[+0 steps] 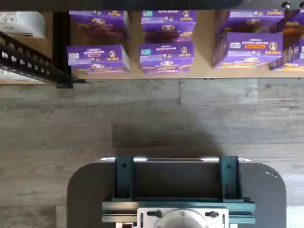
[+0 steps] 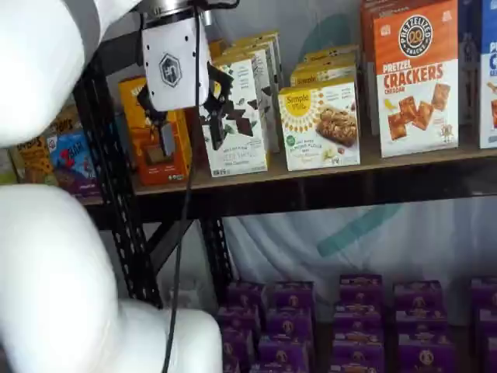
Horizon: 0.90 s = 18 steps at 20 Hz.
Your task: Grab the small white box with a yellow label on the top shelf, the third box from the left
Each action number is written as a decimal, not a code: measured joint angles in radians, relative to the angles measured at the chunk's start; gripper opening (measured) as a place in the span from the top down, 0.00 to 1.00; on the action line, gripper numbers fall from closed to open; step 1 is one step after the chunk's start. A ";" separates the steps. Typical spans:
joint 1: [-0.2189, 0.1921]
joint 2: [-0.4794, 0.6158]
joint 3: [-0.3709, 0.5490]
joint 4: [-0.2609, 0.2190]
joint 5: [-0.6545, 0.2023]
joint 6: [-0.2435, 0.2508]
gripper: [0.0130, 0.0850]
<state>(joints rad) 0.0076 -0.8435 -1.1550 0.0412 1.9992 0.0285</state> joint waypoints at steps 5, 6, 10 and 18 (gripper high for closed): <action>-0.073 0.004 -0.002 0.084 0.020 -0.035 0.00; -0.073 0.003 0.000 0.084 0.020 -0.036 0.00; -0.041 -0.014 0.015 0.045 -0.015 -0.024 0.00; -0.101 0.028 0.012 -0.001 -0.143 -0.102 0.00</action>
<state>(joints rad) -0.0938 -0.8151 -1.1427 0.0397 1.8560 -0.0735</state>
